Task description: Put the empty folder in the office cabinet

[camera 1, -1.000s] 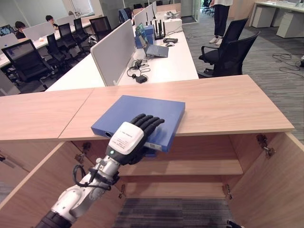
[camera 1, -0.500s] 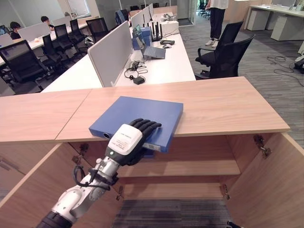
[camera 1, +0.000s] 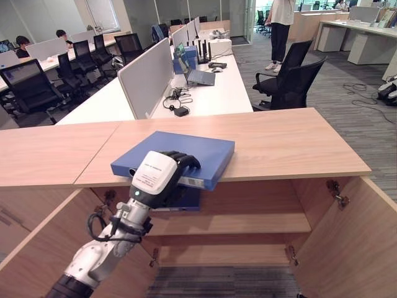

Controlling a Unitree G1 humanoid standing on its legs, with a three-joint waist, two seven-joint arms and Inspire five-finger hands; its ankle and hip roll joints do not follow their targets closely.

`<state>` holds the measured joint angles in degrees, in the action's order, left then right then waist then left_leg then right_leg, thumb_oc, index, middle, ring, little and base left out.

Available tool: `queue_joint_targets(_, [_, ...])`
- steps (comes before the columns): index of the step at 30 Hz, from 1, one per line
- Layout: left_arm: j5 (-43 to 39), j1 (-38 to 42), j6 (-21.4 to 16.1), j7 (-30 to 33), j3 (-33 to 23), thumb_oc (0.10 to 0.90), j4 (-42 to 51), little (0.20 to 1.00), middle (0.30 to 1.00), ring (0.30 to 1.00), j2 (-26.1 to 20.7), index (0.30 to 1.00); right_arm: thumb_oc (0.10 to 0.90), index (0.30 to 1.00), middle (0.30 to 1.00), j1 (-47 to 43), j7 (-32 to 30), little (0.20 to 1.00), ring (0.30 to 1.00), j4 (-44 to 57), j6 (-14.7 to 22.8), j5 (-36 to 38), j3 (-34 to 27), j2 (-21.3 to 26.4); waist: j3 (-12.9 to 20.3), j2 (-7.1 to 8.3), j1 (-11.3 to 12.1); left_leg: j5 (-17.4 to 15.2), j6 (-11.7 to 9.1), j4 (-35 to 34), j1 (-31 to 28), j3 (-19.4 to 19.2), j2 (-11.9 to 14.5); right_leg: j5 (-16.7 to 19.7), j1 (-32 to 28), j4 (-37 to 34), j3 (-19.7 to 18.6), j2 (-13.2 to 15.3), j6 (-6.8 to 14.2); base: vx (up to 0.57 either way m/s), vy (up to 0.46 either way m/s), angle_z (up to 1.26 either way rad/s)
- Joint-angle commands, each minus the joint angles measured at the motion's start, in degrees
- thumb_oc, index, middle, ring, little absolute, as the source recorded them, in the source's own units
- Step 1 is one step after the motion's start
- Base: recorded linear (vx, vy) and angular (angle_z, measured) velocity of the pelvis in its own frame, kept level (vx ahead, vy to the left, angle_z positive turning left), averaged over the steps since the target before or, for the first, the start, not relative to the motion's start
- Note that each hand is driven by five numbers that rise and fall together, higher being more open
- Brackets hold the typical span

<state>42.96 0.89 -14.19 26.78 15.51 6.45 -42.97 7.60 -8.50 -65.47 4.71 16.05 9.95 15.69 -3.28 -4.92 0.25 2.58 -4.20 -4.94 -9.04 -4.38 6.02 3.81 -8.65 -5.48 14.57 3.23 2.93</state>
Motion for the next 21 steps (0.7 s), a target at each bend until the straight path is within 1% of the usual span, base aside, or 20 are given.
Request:
queue_joint_targets(1, [-5.4, 2.5, 0.0, -1.2, -5.3, 0.400, 2.6, 0.300, 0.300, 0.300, 0.8, 0.300, 0.800, 0.900, 0.900, -5.6, 0.1, 0.900, 0.900, -0.9, 1.3, 1.3, -1.7, -0.4, -3.6, 1.94, 0.4, -7.4, -0.3, 0.1, -4.6, 2.2, -1.1, -11.6, -5.4, 0.5, -2.3, 0.3, 2.7, 0.00, 0.000, 0.00])
queue_joint_targets(2, [-9.2, 0.5, -0.6, -0.9, -7.4, 0.400, 4.5, 0.300, 0.300, 0.300, 3.1, 0.300, 0.800, 0.900, 0.900, -5.7, 0.0, 0.900, 0.900, -0.8, 1.3, 1.2, -1.8, -0.5, -3.6, 2.07, 0.6, -7.3, -0.3, 0.2, -4.6, 2.2, -1.1, -11.6, -5.4, 0.5, -2.3, 0.4, 2.6, 0.00, 0.000, 0.00])
queue_joint_targets(3, [-9.3, 0.3, -0.6, -1.1, -7.6, 0.400, 4.7, 0.300, 0.300, 0.300, 3.1, 0.300, 0.800, 0.900, 0.900, -5.7, 0.0, 0.900, 0.900, -0.8, 1.3, 1.2, -1.8, -0.5, -3.6, 2.03, 0.5, -7.3, -0.3, 0.2, -4.6, 2.2, -1.1, -11.6, -5.4, 0.5, -2.3, 0.4, 2.6, 0.00, 0.000, 0.00])
queue_joint_targets(5, [-13.6, -1.3, -0.9, -0.8, -10.2, 0.400, 7.4, 0.300, 0.300, 0.300, 5.9, 0.300, 0.800, 0.900, 0.900, -6.0, 0.0, 0.900, 0.900, -0.5, 1.3, 1.4, -1.9, -0.7, -3.7, 2.10, 0.7, -7.2, -0.3, 0.3, -4.5, 2.2, -1.2, -11.5, -5.5, 0.5, -2.2, 0.3, 2.4, 0.00, 0.000, 0.00])
queue_joint_targets(6, [-18.0, -2.3, -1.5, -0.2, -12.3, 0.400, 9.7, 0.300, 0.300, 0.300, 8.5, 0.300, 0.800, 0.900, 0.900, -6.1, -0.1, 0.900, 0.900, -0.4, 1.4, 1.7, -2.0, -0.9, -3.8, 2.24, 1.1, -7.2, -0.3, 0.4, -4.5, 2.3, -1.2, -11.5, -5.4, 0.5, -2.1, 0.4, 2.4, 0.00, 0.000, 0.00])
queue_joint_targets(7, [-20.6, -2.7, -1.7, 0.1, -13.7, 0.400, 11.1, 0.300, 0.300, 0.300, 9.8, 0.300, 0.800, 0.900, 0.900, -6.3, -0.1, 0.900, 0.900, -0.4, 1.5, 1.8, -1.9, -1.0, -3.8, 2.27, 1.2, -7.1, -0.3, 0.4, -4.4, 2.4, -1.2, -11.5, -5.5, 0.5, -2.1, 0.4, 2.3, 0.00, 0.000, 0.00])
queue_joint_targets(10, [-27.7, -2.7, -2.4, 1.8, -16.6, 0.400, 14.6, 0.300, 0.300, 0.300, 12.2, 0.300, 0.800, 0.900, 0.900, -6.9, -0.2, 0.900, 0.900, -0.2, 1.6, 2.2, -1.6, -1.1, -3.8, 2.33, 1.6, -7.1, -0.3, 0.5, -4.2, 2.6, -1.3, -11.4, -5.4, 0.5, -1.8, 0.4, 2.2, 0.00, 0.000, 0.00])
queue_joint_targets(11, [-33.2, -2.3, -3.5, 1.4, -17.8, 0.400, 17.3, 0.300, 0.300, 0.300, 13.6, 0.300, 0.800, 0.900, 0.900, -7.4, -0.1, 0.900, 0.900, -0.2, 1.5, 2.4, -1.4, -1.0, -3.8, 2.32, 1.8, -7.0, -0.2, 0.5, -4.1, 2.8, -1.3, -11.4, -5.4, 0.5, -1.6, 0.5, 2.2, 0.00, 0.000, 0.00])
queue_joint_targets(12, [-33.4, -2.4, -3.4, 1.1, -18.0, 0.400, 17.5, 0.300, 0.300, 0.300, 13.7, 0.300, 0.800, 0.900, 0.900, -7.4, -0.1, 0.900, 0.900, -0.2, 1.5, 2.4, -1.4, -1.0, -3.8, 2.29, 1.7, -7.0, -0.2, 0.5, -4.1, 2.8, -1.3, -11.4, -5.4, 0.5, -1.6, 0.5, 2.2, 0.00, 0.000, 0.00])
queue_joint_targets(13, [-36.6, -2.0, -4.0, 0.2, -18.5, 0.400, 18.7, 0.300, 0.300, 0.300, 14.1, 0.300, 0.800, 0.900, 0.900, -7.7, 0.1, 0.900, 0.900, -0.1, 1.4, 2.5, -1.2, -0.9, -3.9, 2.30, 1.8, -7.0, -0.2, 0.5, -4.0, 2.9, -1.4, -11.3, -5.4, 0.5, -1.6, 0.5, 2.2, -0.03, 0.011, 0.04])
queue_joint_targets(14, [-44.4, -0.3, -5.3, -2.3, -18.3, 0.400, 20.1, 0.300, 0.300, 0.300, 15.5, 0.300, 0.800, 0.900, 0.900, -8.0, 0.5, 0.900, 0.900, 0.0, 1.3, 2.5, -0.8, -0.7, -3.9, 2.28, 1.8, -7.0, -0.2, 0.6, -3.8, 3.1, -1.4, -11.2, -5.4, 0.5, -1.6, 0.6, 2.3, -0.03, 0.012, 0.04])
queue_joint_targets(15, [-44.7, -0.3, -5.3, -2.5, -18.3, 0.400, 20.1, 0.300, 0.300, 0.300, 15.5, 0.300, 0.800, 0.900, 0.900, -8.0, 0.6, 0.900, 0.900, 0.0, 1.3, 2.5, -0.9, -0.7, -3.9, 2.24, 1.8, -7.0, -0.2, 0.6, -3.8, 3.1, -1.4, -11.2, -5.3, 0.5, -1.6, 0.6, 2.3, -0.05, 0.023, 0.05])
queue_joint_targets(16, [-52.5, 1.8, -5.4, -6.1, -16.1, 0.400, 20.0, 0.300, 0.300, 0.300, 16.7, 0.300, 0.800, 0.900, 0.900, -8.3, 0.9, 0.900, 0.900, 0.0, 0.9, 2.3, -0.5, -0.3, -3.9, 2.26, 1.8, -7.0, -0.1, 0.5, -3.6, 3.2, -1.5, -11.1, -5.3, 0.5, -1.3, 0.7, 2.3, -0.03, 0.013, 0.03])
queue_joint_targets(17, [-52.7, 1.9, -5.4, -6.3, -16.1, 0.400, 19.9, 0.300, 0.300, 0.300, 16.6, 0.300, 0.800, 0.900, 0.900, -8.4, 0.9, 0.900, 0.900, 0.0, 0.9, 2.3, -0.6, -0.3, -3.9, 2.23, 1.9, -7.0, -0.1, 0.5, -3.6, 3.2, -1.5, -11.1, -5.3, 0.5, -1.3, 0.7, 2.3, -0.04, 0.019, 0.08])
queue_joint_targets(18, [-56.4, 3.2, -5.5, -8.3, -14.7, 0.400, 19.8, 0.300, 0.300, 0.300, 17.0, 0.300, 0.800, 0.900, 0.900, -8.6, 1.2, 0.900, 0.900, 0.0, 0.6, 2.1, -0.4, 0.0, -3.9, 2.27, 1.9, -7.1, -0.1, 0.5, -3.5, 3.3, -1.5, -11.0, -5.2, 0.5, -1.3, 0.8, 2.4, -0.01, 0.012, 0.11])
queue_joint_targets(19, [-61.7, 5.0, -5.0, -12.0, -12.8, 0.400, 20.4, 0.300, 0.300, 0.300, 17.4, 0.300, 0.800, 0.900, 0.900, -9.1, 1.7, 0.900, 0.900, -0.1, 0.1, 2.1, 0.0, 0.2, -3.9, 2.30, 1.8, -7.1, -0.1, 0.5, -3.5, 3.3, -1.5, -10.9, -5.2, 0.5, -1.2, 0.8, 2.4, -0.01, 0.018, 0.13])
queue_joint_targets(21, [-67.2, 6.4, -5.1, -15.1, -11.2, 0.400, 21.7, 0.300, 0.300, 0.300, 18.0, 0.300, 0.800, 0.900, 0.900, -9.5, 2.2, 0.900, 0.900, -0.1, -0.2, 2.2, 0.3, 0.2, -3.8, 2.29, 1.7, -7.1, 0.0, 0.5, -3.5, 3.2, -1.6, -10.9, -5.3, 0.5, -1.2, 0.9, 2.4, -0.01, 0.021, 0.13])
